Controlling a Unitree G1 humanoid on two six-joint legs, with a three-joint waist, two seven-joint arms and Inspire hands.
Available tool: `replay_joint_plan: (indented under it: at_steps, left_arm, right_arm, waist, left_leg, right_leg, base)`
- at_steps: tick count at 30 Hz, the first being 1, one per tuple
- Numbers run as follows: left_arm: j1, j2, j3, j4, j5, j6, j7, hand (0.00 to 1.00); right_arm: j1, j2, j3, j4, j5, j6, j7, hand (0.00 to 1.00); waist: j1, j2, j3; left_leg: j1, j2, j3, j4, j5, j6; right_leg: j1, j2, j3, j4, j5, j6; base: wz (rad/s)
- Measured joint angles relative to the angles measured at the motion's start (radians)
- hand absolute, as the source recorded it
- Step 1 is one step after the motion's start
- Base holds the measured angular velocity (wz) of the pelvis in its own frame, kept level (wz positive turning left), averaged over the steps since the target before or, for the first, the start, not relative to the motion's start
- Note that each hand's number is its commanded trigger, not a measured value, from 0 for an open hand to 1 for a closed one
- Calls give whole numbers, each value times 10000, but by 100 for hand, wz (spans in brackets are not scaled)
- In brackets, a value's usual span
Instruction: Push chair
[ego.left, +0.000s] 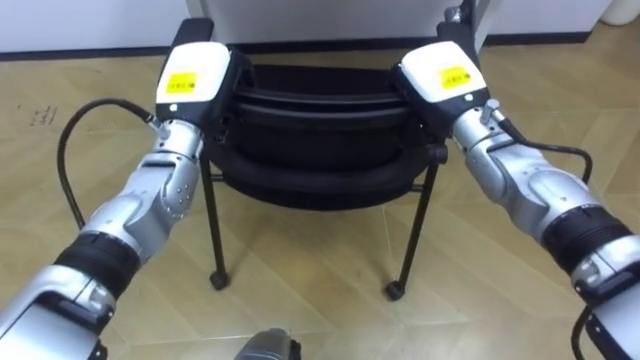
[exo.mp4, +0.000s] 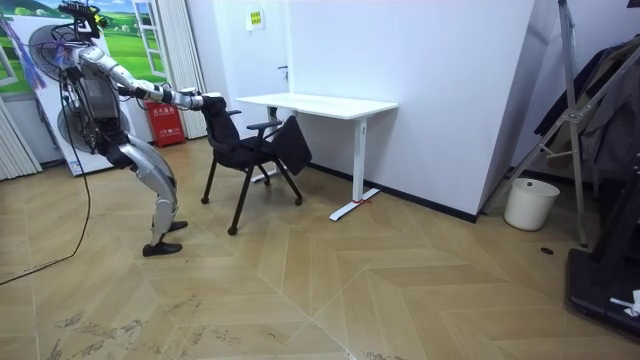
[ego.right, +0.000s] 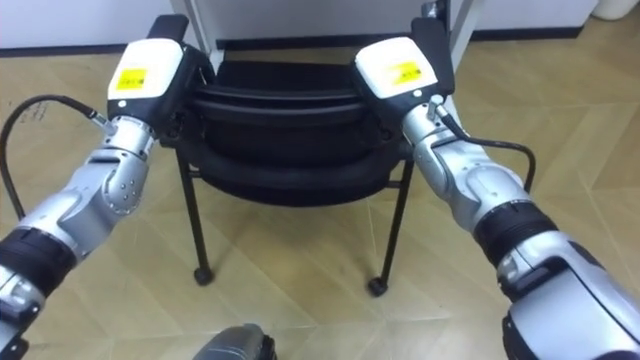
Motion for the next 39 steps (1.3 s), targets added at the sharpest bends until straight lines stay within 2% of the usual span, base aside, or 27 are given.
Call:
replay_joint_plan:
  at_steps: [4,6,7,8,12,13,14,15,16,17,18,19,20,21,22,23,24,26,31,36,39]
  left_arm:
    - [45,23,20,-118,76,90,-10,100]
    - [136,-22,25,-187,77,101,-27,100]
    - [223,-77,84,-223,76,108,-34,100]
    - [291,-101,153,-223,79,106,-33,100]
    - [446,-145,148,-222,96,95,-95,100]
    - [516,-219,112,-217,88,95,-135,100]
    - [523,-264,65,-96,87,75,-136,100]
    - [534,-269,46,-66,87,65,-137,100]
    - [577,-312,27,-68,86,50,-122,100]
    - [589,-290,34,-70,82,10,-71,100]
    - [591,-282,37,-68,76,7,-49,100]
    - [613,-281,38,-52,73,18,-13,100]
    - [628,-261,38,-59,74,18,6,100]
    - [659,-268,44,-67,74,20,28,100]
    - [668,-263,40,-89,75,24,47,100]
    - [671,-257,39,-91,78,26,95,100]
    - [673,-254,39,-90,79,29,130,100]
    - [646,-173,41,-163,81,39,187,100]
    - [556,-81,41,-268,84,88,185,100]
    - [505,13,30,-388,89,101,189,100]
    - [458,94,15,-479,90,111,188,100]
  right_arm:
    - [12,-82,-4,-81,13,24,114,100]
    - [52,-101,3,-113,3,22,142,100]
    - [59,-96,14,-117,-15,23,172,100]
    - [72,-94,30,-115,-21,31,201,100]
    - [308,-78,43,-155,-11,71,250,100]
    - [397,-84,69,-165,-6,74,250,100]
    - [471,-84,75,-165,-26,86,245,100]
    - [520,-99,74,-183,-68,88,223,100]
    - [583,-100,79,-230,-87,92,161,100]
    - [609,-123,72,-344,-120,125,122,100]
    - [613,-131,71,-387,-139,151,119,100]
    - [639,-129,75,-455,-149,161,120,100]
    - [694,-128,71,-510,-151,162,121,100]
    - [714,-127,71,-515,-166,161,121,100]
    - [709,-132,62,-515,-227,161,119,100]
    - [701,-130,59,-508,-257,162,112,100]
    - [705,-128,59,-518,-261,161,112,100]
    - [674,-124,58,-592,-261,170,107,100]
    - [604,-121,-9,-661,-304,195,99,100]
    - [566,-127,-34,-688,-291,200,99,100]
    - [548,-151,-41,-753,-235,200,99,100]
  waist:
    - [70,-7,-22]
    - [193,-15,-37]
    - [273,-11,-39]
    - [303,35,-66]
    - [380,154,-133]
    - [311,315,-206]
    - [274,472,-192]
    - [269,591,-189]
    - [263,668,-199]
    - [283,730,-171]
    - [278,745,-168]
    - [226,682,-197]
    - [32,497,-233]
    - [-87,483,-261]
    - [-123,476,-271]
    - [-128,407,-240]
    - [-175,372,-238]
    - [-285,307,-237]
    - [-465,207,-181]
    - [-625,137,-137]
    - [-752,83,-104]
  left_leg:
    - [109,-6,152,-15,-129,137]
    - [251,35,443,43,-344,294]
    - [338,57,649,104,-465,384]
    - [379,127,800,238,-610,443]
    - [567,209,920,697,-1072,559]
    - [614,278,890,795,-1190,605]
    - [743,341,876,805,-1253,655]
    - [790,346,808,802,-1274,659]
    - [857,324,750,697,-1283,673]
    - [880,299,701,582,-1258,708]
    - [871,222,611,522,-1236,707]
    - [880,7,455,335,-1130,697]
    - [881,-152,382,194,-1032,661]
    - [866,-202,267,174,-1002,628]
    - [867,-198,132,38,-924,495]
    - [918,-200,95,-218,-765,355]
    - [936,-201,92,-344,-697,332]
    - [929,-182,27,-637,-534,257]
    - [943,-192,-128,-930,-374,208]
    - [937,-249,-373,-984,-359,183]
    - [897,-352,-534,-1034,-327,127]
  right_leg:
    - [12,-22,163,-33,51,66]
    - [-21,-155,317,137,52,82]
    - [-73,-203,501,315,66,137]
    - [-171,-242,553,561,164,289]
    - [-314,-533,461,1460,550,660]
    - [-368,-504,462,1648,832,682]
    - [-398,-484,470,1829,1203,731]
    - [-465,-453,472,1885,1390,744]
    - [-648,-286,680,1930,1552,839]
    - [-801,-60,857,1443,1503,935]
    - [-895,40,946,1062,1483,954]
    - [-1017,149,1068,115,1550,941]
    - [-1051,169,1060,-837,2031,746]
    - [-981,167,1057,-854,2069,491]
    - [-830,195,956,-1055,2036,458]
    - [-720,213,840,-1261,2024,434]
    - [-672,204,764,-1345,2030,413]
    - [-626,237,594,-1589,2134,233]
    - [-573,200,412,-1725,2094,160]
    - [-450,167,181,-1727,1971,140]
    - [-424,94,-4,-1717,1856,122]
  base:
    - [-14]
    - [-31]
    - [-34]
    - [-34]
    - [-15]
    - [-11]
    - [-8]
    - [-11]
    - [-19]
    - [-21]
    - [0]
    - [34]
    - [53]
    - [51]
    - [30]
    - [20]
    - [20]
    - [18]
    - [12]
    - [14]
    - [17]
